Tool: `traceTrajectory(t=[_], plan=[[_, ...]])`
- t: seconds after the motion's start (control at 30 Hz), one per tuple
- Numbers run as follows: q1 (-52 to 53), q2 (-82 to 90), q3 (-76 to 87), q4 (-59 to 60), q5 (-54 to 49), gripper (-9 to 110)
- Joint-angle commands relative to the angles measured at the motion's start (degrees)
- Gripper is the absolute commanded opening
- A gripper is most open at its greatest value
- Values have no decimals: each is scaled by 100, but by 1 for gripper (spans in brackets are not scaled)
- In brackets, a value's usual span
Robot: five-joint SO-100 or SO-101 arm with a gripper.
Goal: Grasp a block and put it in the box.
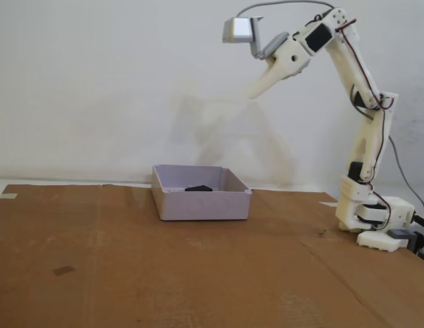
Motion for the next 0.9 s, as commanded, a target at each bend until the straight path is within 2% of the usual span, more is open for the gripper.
traceTrajectory(t=[0.0, 0.3, 0.63, 0.87], plan=[[-18, 949, 211, 659, -132, 0], [26, 1925, 1793, 457, -211, 0], [-35, 3858, 4878, -1608, -211, 0], [-35, 5177, 6662, -2347, -211, 0]])
